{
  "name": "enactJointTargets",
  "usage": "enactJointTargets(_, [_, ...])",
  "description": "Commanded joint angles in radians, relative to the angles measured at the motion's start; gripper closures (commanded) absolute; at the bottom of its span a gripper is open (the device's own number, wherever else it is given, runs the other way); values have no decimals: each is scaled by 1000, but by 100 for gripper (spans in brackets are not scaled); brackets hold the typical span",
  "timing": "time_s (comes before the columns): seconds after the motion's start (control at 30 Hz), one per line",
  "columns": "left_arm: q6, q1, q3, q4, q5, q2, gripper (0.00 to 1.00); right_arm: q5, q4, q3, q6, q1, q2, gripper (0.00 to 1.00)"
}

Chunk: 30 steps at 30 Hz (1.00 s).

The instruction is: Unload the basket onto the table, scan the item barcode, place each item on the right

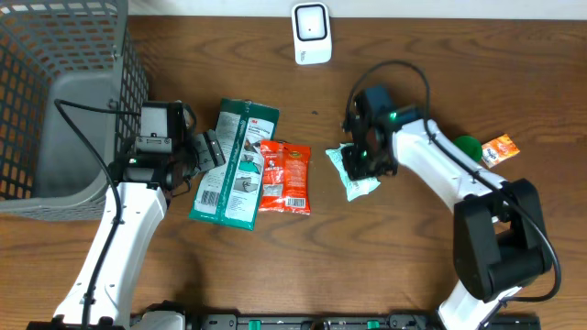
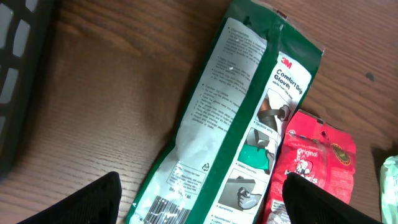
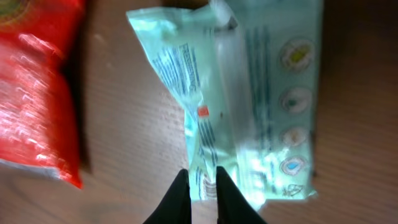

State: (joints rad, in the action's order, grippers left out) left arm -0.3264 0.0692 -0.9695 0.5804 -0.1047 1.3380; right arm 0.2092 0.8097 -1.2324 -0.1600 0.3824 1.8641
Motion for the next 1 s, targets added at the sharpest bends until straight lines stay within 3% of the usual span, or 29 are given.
enactJointTargets(0.0, [-9, 0, -16, 2, 13, -1, 17, -1, -71, 118, -84, 39, 4, 91])
enactJointTargets(0.07, [-9, 0, -16, 2, 13, -1, 17, 100, -121, 153, -89, 60, 4, 93])
enactJointTargets(0.17, [-9, 0, -16, 2, 13, -1, 17, 326, -97, 98, 19, 73, -12, 76])
enactJointTargets(0.33, [-9, 0, -16, 2, 13, -1, 17, 159, 60, -89, 46, 40, -74, 53])
enactJointTargets(0.43, [-9, 0, -16, 2, 13, -1, 17, 19, 113, -182, 47, -11, -93, 28])
enactJointTargets(0.5, [-9, 0, -16, 2, 13, -1, 17, 9, 105, -192, 85, -53, -92, 21])
enactJointTargets(0.6, [-9, 0, -16, 2, 13, -1, 17, 42, 104, -189, 134, -116, -77, 20])
enactJointTargets(0.7, [-9, 0, -16, 2, 13, -1, 17, 145, 92, -183, 224, -171, -27, 25])
enactJointTargets(0.97, [-9, 0, -16, 2, 13, -1, 17, 147, 24, -174, 263, -153, 142, 34])
